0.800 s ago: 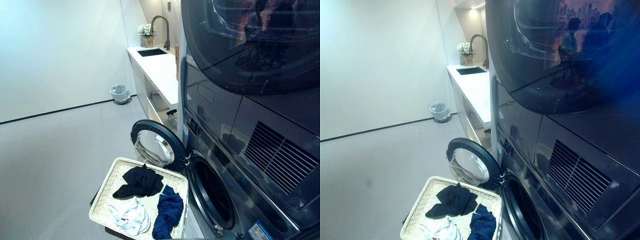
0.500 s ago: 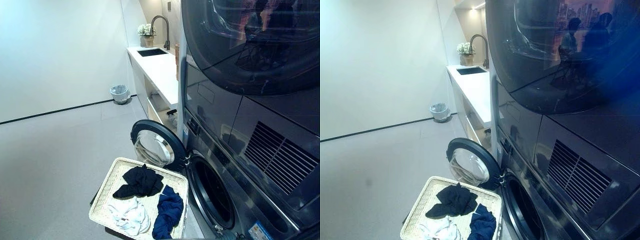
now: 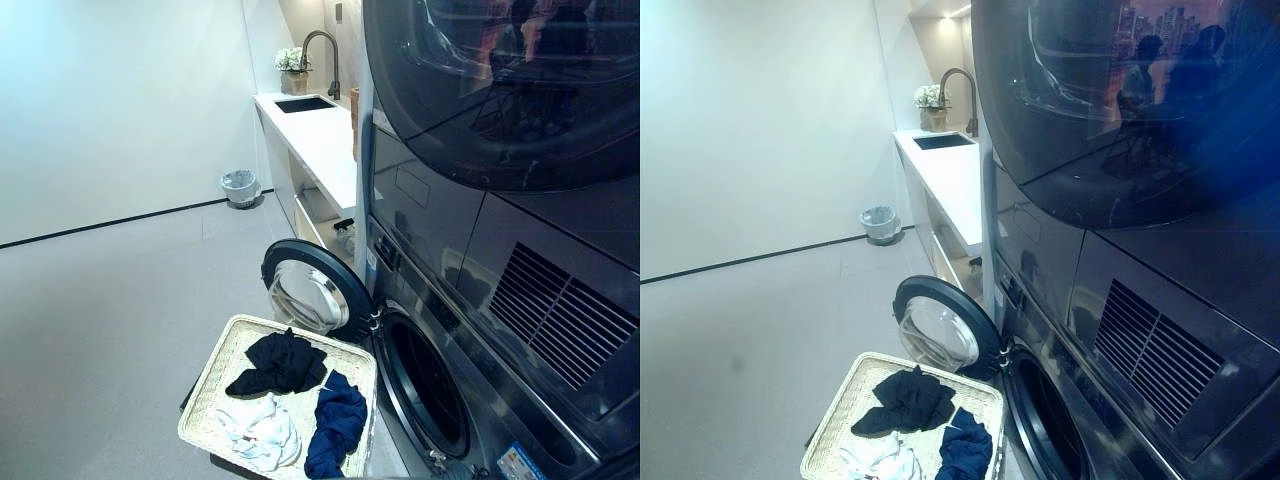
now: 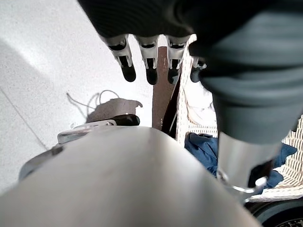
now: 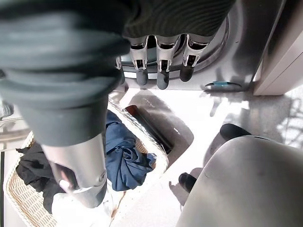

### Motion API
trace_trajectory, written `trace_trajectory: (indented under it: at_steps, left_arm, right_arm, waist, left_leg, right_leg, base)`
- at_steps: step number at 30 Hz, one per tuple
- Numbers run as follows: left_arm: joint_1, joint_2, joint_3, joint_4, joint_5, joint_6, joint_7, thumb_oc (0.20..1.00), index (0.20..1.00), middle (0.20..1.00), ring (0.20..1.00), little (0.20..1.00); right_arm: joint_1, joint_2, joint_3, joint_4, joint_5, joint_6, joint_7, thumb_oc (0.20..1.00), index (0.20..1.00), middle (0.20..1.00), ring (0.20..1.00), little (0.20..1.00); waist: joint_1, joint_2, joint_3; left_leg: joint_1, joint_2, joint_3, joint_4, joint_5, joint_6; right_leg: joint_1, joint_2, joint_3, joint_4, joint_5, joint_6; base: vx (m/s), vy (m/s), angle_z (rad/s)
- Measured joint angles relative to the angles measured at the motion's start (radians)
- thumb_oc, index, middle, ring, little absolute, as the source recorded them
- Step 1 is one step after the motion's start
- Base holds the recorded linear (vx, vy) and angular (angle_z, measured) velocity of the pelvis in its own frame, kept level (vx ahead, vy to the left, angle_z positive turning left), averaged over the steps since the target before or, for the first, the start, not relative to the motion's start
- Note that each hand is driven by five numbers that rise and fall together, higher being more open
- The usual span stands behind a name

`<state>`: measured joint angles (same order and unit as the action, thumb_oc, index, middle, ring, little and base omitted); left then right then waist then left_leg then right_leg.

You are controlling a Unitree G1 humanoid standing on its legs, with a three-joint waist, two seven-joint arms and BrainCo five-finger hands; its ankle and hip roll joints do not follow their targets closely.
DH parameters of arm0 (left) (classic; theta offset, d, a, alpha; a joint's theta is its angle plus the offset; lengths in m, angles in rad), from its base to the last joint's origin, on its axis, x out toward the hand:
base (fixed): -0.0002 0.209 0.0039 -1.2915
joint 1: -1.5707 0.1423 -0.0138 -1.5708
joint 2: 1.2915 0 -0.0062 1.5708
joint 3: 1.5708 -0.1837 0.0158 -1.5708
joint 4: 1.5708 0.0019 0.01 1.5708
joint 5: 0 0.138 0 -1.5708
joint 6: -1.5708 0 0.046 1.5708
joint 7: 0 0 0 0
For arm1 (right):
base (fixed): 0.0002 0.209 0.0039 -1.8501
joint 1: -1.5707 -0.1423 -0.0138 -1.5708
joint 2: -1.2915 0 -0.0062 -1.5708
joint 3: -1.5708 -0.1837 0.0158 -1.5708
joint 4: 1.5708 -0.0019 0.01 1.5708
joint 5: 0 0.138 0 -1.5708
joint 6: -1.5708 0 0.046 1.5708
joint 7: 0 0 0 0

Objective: Put the clothes into the washing machine.

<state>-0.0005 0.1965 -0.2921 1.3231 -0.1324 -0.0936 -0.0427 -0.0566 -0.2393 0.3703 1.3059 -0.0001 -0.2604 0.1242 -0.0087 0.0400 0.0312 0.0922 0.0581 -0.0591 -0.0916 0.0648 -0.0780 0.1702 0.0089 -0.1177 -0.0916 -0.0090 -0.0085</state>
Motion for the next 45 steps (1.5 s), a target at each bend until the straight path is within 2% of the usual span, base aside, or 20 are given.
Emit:
trace_trajectory:
  at_steps: [3, 7, 10, 12, 17, 19, 22, 24, 25, 26, 27, 30, 31, 33, 34, 37, 40, 45]
  left_arm:
    - [0.000, -0.002, 0.000, 0.000, 0.002, 0.000, 0.027, 1.000, 1.000, 1.000, 1.000, 1.000]
    - [0.000, -0.010, 0.000, 0.000, 0.011, -0.001, 0.128, 1.000, 1.000, 1.000, 1.000, 1.000]
    - [0.000, -0.017, 0.001, 0.000, 0.043, -0.005, 0.221, 1.000, 1.000, 1.000, 1.000, 1.000]
    - [-0.001, -0.020, 0.001, 0.000, 0.089, -0.021, 0.328, 1.000, 1.000, 1.000, 1.000, 1.000]
    - [-0.009, -0.016, -0.001, -0.003, 0.206, -0.048, 0.525, 1.000, 1.000, 1.000, 1.000, 1.000]
    - [-0.027, -0.014, -0.006, -0.006, 0.230, -0.048, 0.564, 1.000, 1.000, 1.000, 1.000, 1.000]
    - [-0.086, -0.006, -0.047, -0.013, 0.239, -0.047, 0.626, 1.000, 1.000, 1.000, 1.000, 1.000]
    - [-0.171, 0.005, -0.080, -0.026, 0.239, -0.043, 0.668, 1.000, 1.000, 1.000, 1.000, 1.000]
    - [-0.171, 0.005, -0.080, -0.026, 0.239, -0.043, 0.668, 1.000, 1.000, 1.000, 1.000, 1.000]
    - [-0.250, 0.013, -0.080, -0.032, 0.239, -0.035, 0.694, 1.000, 1.000, 1.000, 1.000, 1.000]
    - [-0.305, 0.023, -0.092, -0.040, 0.238, -0.024, 0.715, 1.000, 1.000, 1.000, 1.000, 1.000]
    - [-0.409, 0.033, -0.101, -0.042, 0.238, -0.021, 0.738, 1.000, 1.000, 1.000, 1.000, 1.000]
    - [-0.432, 0.039, -0.102, -0.045, 0.237, -0.021, 0.747, 1.000, 1.000, 1.000, 1.000, 1.000]
    - [-0.446, 0.048, -0.102, -0.044, 0.236, -0.022, 0.751, 1.000, 1.000, 1.000, 1.000, 1.000]
    - [-0.476, 0.060, -0.101, -0.044, 0.235, -0.022, 0.752, 1.000, 1.000, 1.000, 1.000, 1.000]
    - [-0.537, 0.081, -0.119, -0.036, 0.226, -0.021, 0.750, 1.000, 1.000, 1.000, 1.000, 1.000]
    - [-0.634, 0.109, -0.119, -0.022, 0.213, -0.013, 0.727, 1.000, 1.000, 1.000, 1.000, 1.000]
    - [-0.704, 0.118, -0.126, -0.005, 0.165, 0.046, 0.662, 1.000, 1.000, 1.000, 1.000, 1.000]
  right_arm:
    - [0.000, 0.000, 0.000, 0.000, 0.000, 0.000, 0.000, 1.000, 1.000, 1.000, 1.000, 1.000]
    - [0.000, 0.000, 0.000, 0.000, 0.000, 0.000, 0.000, 1.000, 1.000, 1.000, 1.000, 1.000]
    - [0.000, 0.000, 0.001, 0.000, 0.000, 0.000, 0.000, 1.000, 1.000, 1.000, 1.000, 1.000]
    - [0.000, -0.001, 0.004, 0.000, 0.002, 0.000, 0.000, 1.000, 1.000, 1.000, 1.000, 1.000]
    - [0.000, -0.013, 0.033, 0.000, 0.004, 0.000, 0.001, 1.000, 1.000, 1.000, 1.000, 1.000]
    - [-0.007, -0.017, 0.035, 0.000, 0.012, 0.000, 0.001, 1.000, 1.000, 1.000, 1.000, 1.000]
    - [-0.035, -0.034, 0.062, 0.000, 0.016, 0.000, 0.001, 1.000, 1.000, 1.000, 1.000, 1.000]
    - [-0.093, -0.051, 0.077, 0.002, 0.025, 0.000, 0.002, 1.000, 1.000, 1.000, 1.000, 1.000]
    - [-0.093, -0.051, 0.077, 0.002, 0.025, 0.000, 0.002, 1.000, 1.000, 1.000, 1.000, 1.000]
    - [-0.156, -0.055, 0.078, 0.005, 0.025, 0.000, -0.001, 1.000, 1.000, 1.000, 1.000, 1.000]
    - [-0.203, -0.056, 0.095, 0.008, 0.025, -0.001, -0.005, 1.000, 1.000, 1.000, 1.000, 1.000]
    - [-0.296, -0.054, 0.101, 0.007, 0.033, -0.002, -0.012, 1.000, 1.000, 1.000, 1.000, 1.000]
    - [-0.320, -0.051, 0.108, 0.004, 0.044, -0.002, -0.013, 1.000, 1.000, 1.000, 1.000, 1.000]
    - [-0.340, -0.049, 0.113, 0.001, 0.050, -0.002, -0.014, 1.000, 1.000, 1.000, 1.000, 1.000]
    - [-0.362, -0.048, 0.113, -0.008, 0.060, -0.002, -0.022, 1.000, 1.000, 1.000, 1.000, 1.000]
    - [-0.421, -0.049, 0.140, -0.012, 0.093, -0.002, -0.030, 1.000, 1.000, 1.000, 1.000, 1.000]
    - [-0.482, -0.043, 0.157, -0.036, 0.123, -0.002, -0.036, 1.000, 1.000, 1.000, 1.000, 1.000]
    - [-0.534, -0.031, 0.181, -0.073, 0.152, -0.002, -0.050, 1.000, 1.000, 1.000, 1.000, 1.000]
  waist:
    - [0.000, -0.001, 0.001]
    - [0.000, -0.002, 0.002]
    - [0.000, -0.002, 0.003]
    - [0.000, -0.003, 0.009]
    - [-0.001, -0.003, 0.033]
    - [-0.001, 0.002, 0.042]
    - [-0.002, 0.015, 0.083]
    - [-0.003, 0.029, 0.138]
    - [-0.003, 0.029, 0.138]
    - [-0.006, 0.034, 0.198]
    - [-0.007, 0.033, 0.229]
    - [-0.011, 0.029, 0.305]
    - [-0.029, 0.025, 0.322]
    - [-0.031, 0.023, 0.334]
    - [-0.034, 0.017, 0.364]
    - [-0.036, 0.008, 0.399]
    - [-0.044, -0.005, 0.472]
    - [-0.062, -0.018, 0.482]
  left_leg:
    - [0.000, 0.000, 0.000, 0.000, 0.000, 0.000]
    - [0.000, 0.000, 0.000, 0.000, 0.000, 0.000]
    - [0.000, -0.001, 0.000, 0.000, 0.000, 0.000]
    - [0.000, -0.001, -0.001, 0.001, 0.000, 0.000]
    - [-0.019, -0.001, -0.001, 0.004, 0.001, 0.001]
    - [-0.030, -0.001, -0.001, 0.004, 0.004, 0.002]
    - [-0.083, -0.002, 0.002, 0.023, 0.016, -0.001]
    - [-0.153, -0.004, 0.004, 0.049, 0.022, 0.001]
    - [-0.153, -0.004, 0.004, 0.049, 0.022, 0.001]
    - [-0.184, -0.004, 0.009, 0.052, 0.037, 0.002]
    - [-0.218, -0.004, 0.021, 0.059, 0.041, 0.005]
    - [-0.238, -0.008, 0.031, 0.045, 0.060, 0.012]
    - [-0.249, -0.011, 0.032, 0.046, 0.062, 0.016]
    - [-0.258, -0.013, 0.033, 0.045, 0.065, 0.016]
    - [-0.267, -0.014, 0.046, 0.037, 0.072, 0.021]
    - [-0.323, -0.018, 0.058, 0.053, 0.073, 0.023]
    - [-0.365, -0.021, 0.062, 0.068, 0.078, 0.028]
    - [-0.438, -0.028, 0.086, 0.089, 0.082, 0.034]
  right_leg:
    - [0.000, 0.000, 0.000, 0.000, 0.000, 0.000]
    - [0.000, 0.000, 0.000, 0.000, 0.000, 0.000]
    - [0.000, 0.000, 0.000, 0.000, -0.001, 0.001]
    - [0.000, 0.000, 0.000, 0.000, -0.001, 0.001]
    - [-0.019, -0.001, 0.000, 0.000, 0.000, 0.001]
    - [-0.035, -0.001, 0.000, 0.001, 0.004, 0.001]
    - [-0.091, -0.004, 0.003, 0.019, 0.016, -0.003]
    - [-0.160, -0.006, 0.011, 0.046, 0.019, 0.000]
    - [-0.160, -0.006, 0.011, 0.046, 0.019, 0.000]
    - [-0.200, -0.007, 0.021, 0.061, 0.033, 0.000]
    - [-0.246, -0.007, 0.033, 0.085, 0.031, 0.002]
    - [-0.280, -0.006, 0.054, 0.088, 0.044, 0.015]
    - [-0.292, -0.008, 0.056, 0.091, 0.045, 0.018]
    - [-0.302, -0.009, 0.057, 0.092, 0.047, 0.020]
    - [-0.320, -0.011, 0.067, 0.093, 0.053, 0.023]
    - [-0.392, -0.015, 0.082, 0.127, 0.058, 0.020]
    - [-0.445, -0.018, 0.088, 0.161, 0.056, 0.022]
    - [-0.548, -0.024, 0.109, 0.222, 0.048, 0.029]
  base:
    - [0.02, 0.006, 0.00]
    - [0.05, 0.009, 0.00]
    - [0.07, 0.007, 0.00]
    - [0.04, 0.012, 0.00]
    - [0.00, 0.035, 0.00]
    - [-0.11, 0.065, -0.02]
    - [-0.25, 0.080, -0.04]
    - [-0.12, 0.061, -0.05]
    - [-0.15, 0.095, -0.10]
    - [-0.16, 0.133, -0.20]
    - [-0.18, 0.160, -0.25]
    - [-0.07, 0.095, -0.16]
    - [-0.09, 0.085, -0.05]
    - [-0.07, 0.054, -0.06]
    - [-0.08, 0.073, -0.14]
    - [-0.08, 0.082, -0.18]
    - [-0.08, 0.053, -0.05]
    - [-0.05, 0.047, -0.13]
